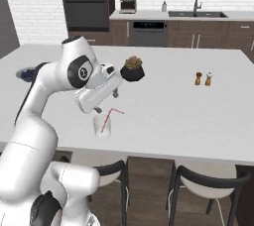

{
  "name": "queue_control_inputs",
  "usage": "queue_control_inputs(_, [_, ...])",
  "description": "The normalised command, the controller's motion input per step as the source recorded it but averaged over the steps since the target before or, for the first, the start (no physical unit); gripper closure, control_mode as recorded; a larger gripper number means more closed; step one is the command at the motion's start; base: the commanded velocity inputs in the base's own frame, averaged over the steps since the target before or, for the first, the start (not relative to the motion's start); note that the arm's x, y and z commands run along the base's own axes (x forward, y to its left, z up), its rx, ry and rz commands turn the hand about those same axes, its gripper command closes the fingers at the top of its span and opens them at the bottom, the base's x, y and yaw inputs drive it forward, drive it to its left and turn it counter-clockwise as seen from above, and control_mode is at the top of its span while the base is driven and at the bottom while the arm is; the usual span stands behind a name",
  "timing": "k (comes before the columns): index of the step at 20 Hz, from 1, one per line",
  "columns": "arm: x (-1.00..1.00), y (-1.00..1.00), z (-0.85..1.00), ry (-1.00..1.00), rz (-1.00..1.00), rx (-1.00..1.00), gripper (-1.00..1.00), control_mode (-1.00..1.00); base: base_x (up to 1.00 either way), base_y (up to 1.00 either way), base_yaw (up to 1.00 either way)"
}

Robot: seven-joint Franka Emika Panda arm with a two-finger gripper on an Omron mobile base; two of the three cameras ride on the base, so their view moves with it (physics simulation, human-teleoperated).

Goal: Take a straw from the drawer in front and place it inside the glass cup on the dining counter.

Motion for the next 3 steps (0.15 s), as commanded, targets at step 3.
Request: queue_control_inputs(3, [-0.20, -0.64, -0.29, 0.00, 0.00, 0.28, -1.00, -1.00, 0.00, 0.00, 0.00])
